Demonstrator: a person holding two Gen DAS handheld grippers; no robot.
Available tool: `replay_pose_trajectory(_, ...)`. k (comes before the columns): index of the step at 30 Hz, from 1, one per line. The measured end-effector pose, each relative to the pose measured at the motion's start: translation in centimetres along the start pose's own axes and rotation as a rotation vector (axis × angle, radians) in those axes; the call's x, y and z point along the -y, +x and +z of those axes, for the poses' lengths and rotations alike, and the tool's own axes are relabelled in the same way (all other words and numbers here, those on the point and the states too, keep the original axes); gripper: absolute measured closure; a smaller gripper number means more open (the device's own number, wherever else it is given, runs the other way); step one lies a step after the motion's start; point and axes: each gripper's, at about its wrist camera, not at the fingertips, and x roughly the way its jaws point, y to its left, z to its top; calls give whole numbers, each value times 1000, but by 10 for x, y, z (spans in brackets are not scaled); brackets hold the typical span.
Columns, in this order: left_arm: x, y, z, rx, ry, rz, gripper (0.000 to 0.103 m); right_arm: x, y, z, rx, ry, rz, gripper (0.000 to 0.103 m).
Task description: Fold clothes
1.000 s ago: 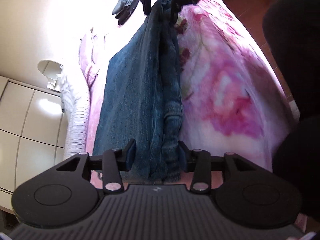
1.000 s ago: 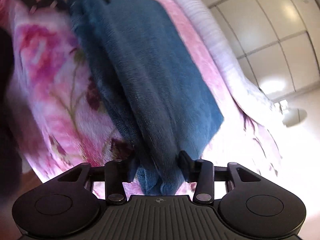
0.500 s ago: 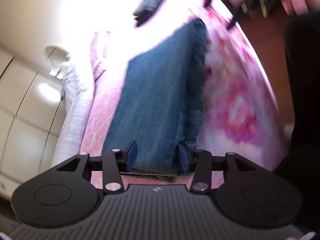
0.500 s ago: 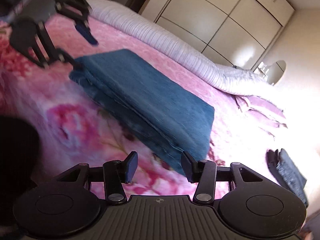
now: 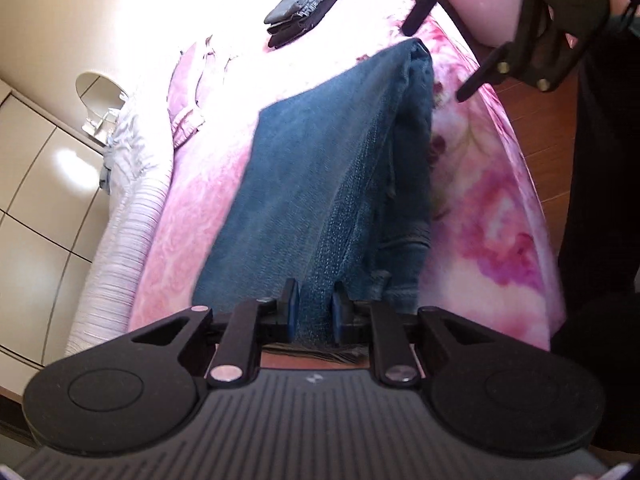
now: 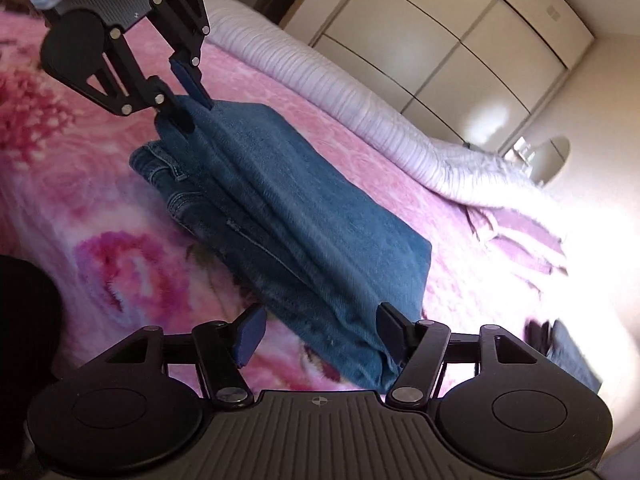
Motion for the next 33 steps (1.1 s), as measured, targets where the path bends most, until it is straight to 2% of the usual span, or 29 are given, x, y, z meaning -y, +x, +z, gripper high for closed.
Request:
replay_pose_trajectory(4, 2, 2, -9, 28, -73, 5, 85, -21, 17, 5, 3, -140, 11, 38)
replay_pose_trajectory(7, 7, 3, -12, 32, -33, 14, 85, -33, 33, 9, 22, -214, 22, 38)
replay_pose_trajectory(13, 7, 9, -14, 28, -38, 1, 84, -27, 58, 23, 54, -117, 54, 38)
replay_pose_trajectory(16, 19, -8, -9, 46, -18, 41, 80, -24, 54, 20, 60, -97, 49, 38)
replay_pose_trajectory(17, 23, -13, -7, 53, -12, 55, 76, -22, 49, 16, 66, -86, 42, 38)
replay_pose_trajectory(18, 27, -19, -5, 59, -5, 68, 66, -19, 43, 11, 66, -74, 31, 38)
replay_pose_trajectory(20, 35, -29, -1, 70, 10, 94, 55, -15, 34, 1, 58, -54, 9, 38)
replay_pose_trajectory(23, 55, -17, 5, 59, 104, 123, 50, -7, 28, -13, 18, -33, -16, 38)
replay_pose_trajectory(25, 55, 1, 8, 28, 108, 129, 47, -2, 27, -20, 5, -37, -33, 38)
replay_pose_trajectory(26, 49, 8, 8, 21, 77, 96, 47, 0, 28, -23, -1, -42, -40, 38)
replay_pose_trajectory(29, 26, 13, 13, 15, -25, 15, 66, 11, 33, -28, -22, -40, -55, 37)
replay_pose_trajectory(31, 8, 6, 16, 37, -51, 1, 82, 17, 37, -29, -29, -32, -62, 37)
replay_pose_trajectory(32, 2, 5, 16, 40, -44, 27, 96, 22, 38, -29, -30, -24, -67, 37)
replay_pose_trajectory(33, -4, 5, 17, 43, -38, 52, 96, 26, 40, -30, -30, -16, -71, 37)
